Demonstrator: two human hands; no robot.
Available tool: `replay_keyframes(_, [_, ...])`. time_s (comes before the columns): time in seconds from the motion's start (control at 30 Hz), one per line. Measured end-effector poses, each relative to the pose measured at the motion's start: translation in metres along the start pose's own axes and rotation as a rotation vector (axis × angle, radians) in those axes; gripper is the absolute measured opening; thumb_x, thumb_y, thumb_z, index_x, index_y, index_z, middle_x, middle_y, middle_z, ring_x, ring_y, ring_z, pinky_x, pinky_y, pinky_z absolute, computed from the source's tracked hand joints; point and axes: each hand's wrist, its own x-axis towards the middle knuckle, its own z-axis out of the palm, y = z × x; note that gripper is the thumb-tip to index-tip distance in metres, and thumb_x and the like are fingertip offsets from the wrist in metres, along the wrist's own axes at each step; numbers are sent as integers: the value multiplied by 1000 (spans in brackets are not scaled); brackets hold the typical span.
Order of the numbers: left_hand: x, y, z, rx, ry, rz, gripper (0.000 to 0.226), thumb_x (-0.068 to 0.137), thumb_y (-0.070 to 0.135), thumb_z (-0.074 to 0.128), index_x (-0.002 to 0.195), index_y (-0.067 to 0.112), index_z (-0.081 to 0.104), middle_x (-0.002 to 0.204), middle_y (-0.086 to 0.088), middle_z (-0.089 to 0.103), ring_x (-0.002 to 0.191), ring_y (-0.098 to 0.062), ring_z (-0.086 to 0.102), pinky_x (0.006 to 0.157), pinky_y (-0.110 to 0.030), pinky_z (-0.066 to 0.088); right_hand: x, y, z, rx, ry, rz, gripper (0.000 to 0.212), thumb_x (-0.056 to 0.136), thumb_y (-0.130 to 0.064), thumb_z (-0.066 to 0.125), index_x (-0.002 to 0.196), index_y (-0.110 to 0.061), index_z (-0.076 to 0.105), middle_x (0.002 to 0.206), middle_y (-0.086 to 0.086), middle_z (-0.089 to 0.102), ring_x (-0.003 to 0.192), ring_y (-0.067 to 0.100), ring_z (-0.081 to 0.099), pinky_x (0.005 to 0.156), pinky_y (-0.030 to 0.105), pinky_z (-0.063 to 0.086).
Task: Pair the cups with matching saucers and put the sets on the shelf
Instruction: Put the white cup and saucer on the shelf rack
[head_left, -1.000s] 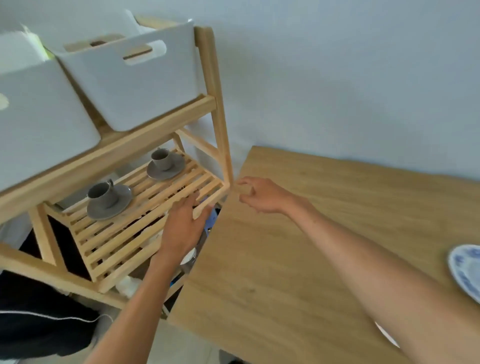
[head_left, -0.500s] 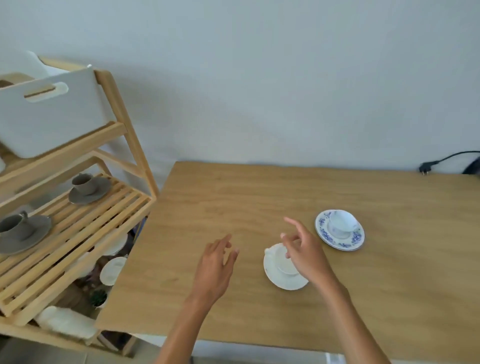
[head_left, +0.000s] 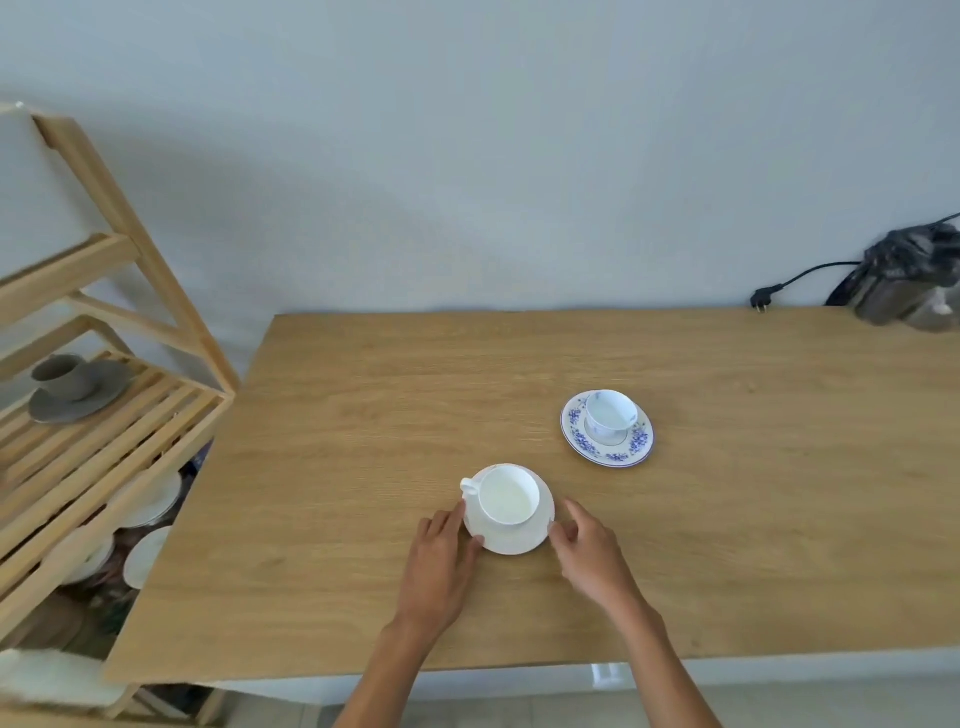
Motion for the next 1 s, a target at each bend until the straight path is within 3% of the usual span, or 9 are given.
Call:
replay_keyframes(0.13, [4,5,3,-64,26,-76,40,92,25,61,131,23,52,101,12,57,98,-11,44,87,-29,43,6,-8,4,5,-18,-24,46,98,-20,54,142,-32,53,81,2,70,68,18,62,69,35,55])
replay_keyframes(0.27, [6,5,5,-130,40,-116,41,90,20,63,130,25,54,98,13,58,98,-12,46,87,-30,45,9,-13,6,-5,-23,-30,49,98,-16,56,145,-29,51,78,-3,66,77,13,64,72,29,49])
replay_keyframes(0.37, [4,3,-1,-203,56,-149,44,90,15,64,132,24,55,97,15,56,100,-11,47,88,-23,43,9,-16,11,11,-39,-26,50,98,-17,57,146,-29,50,79,-2,70,78,12,64,68,25,46])
replay_keyframes(0.47, [1,-2,-13,-244,91,-172,48,90,12,63,133,28,53,95,17,54,97,-6,48,81,-10,38,11,-22,23,28,-52,-50,48,97,-16,58,143,-29,53,82,0,74,81,14,69,73,28,51])
replay_keyframes(0.7, [-2,-36,-60,-264,178,-235,47,90,14,62,133,33,52,95,15,54,96,1,48,77,-3,35,23,-68,62,100,-135,-142,44,98,-15,59,137,-36,56,91,-2,76,85,14,71,83,34,57])
replay_keyframes(0.9, [-13,-88,-129,-257,305,-318,49,93,18,61,131,44,45,99,19,53,98,-6,51,79,-11,40,33,-137,125,66,-278,-253,44,99,-18,59,134,-43,51,88,-4,73,75,0,64,67,18,50])
replay_keyframes(1.0, [-20,-122,-163,-249,373,-380,49,94,20,61,136,40,44,104,21,53,98,-6,52,84,-19,45,40,-173,168,28,-354,-297,47,99,-22,60,144,-33,50,92,-5,74,84,7,67,73,23,53])
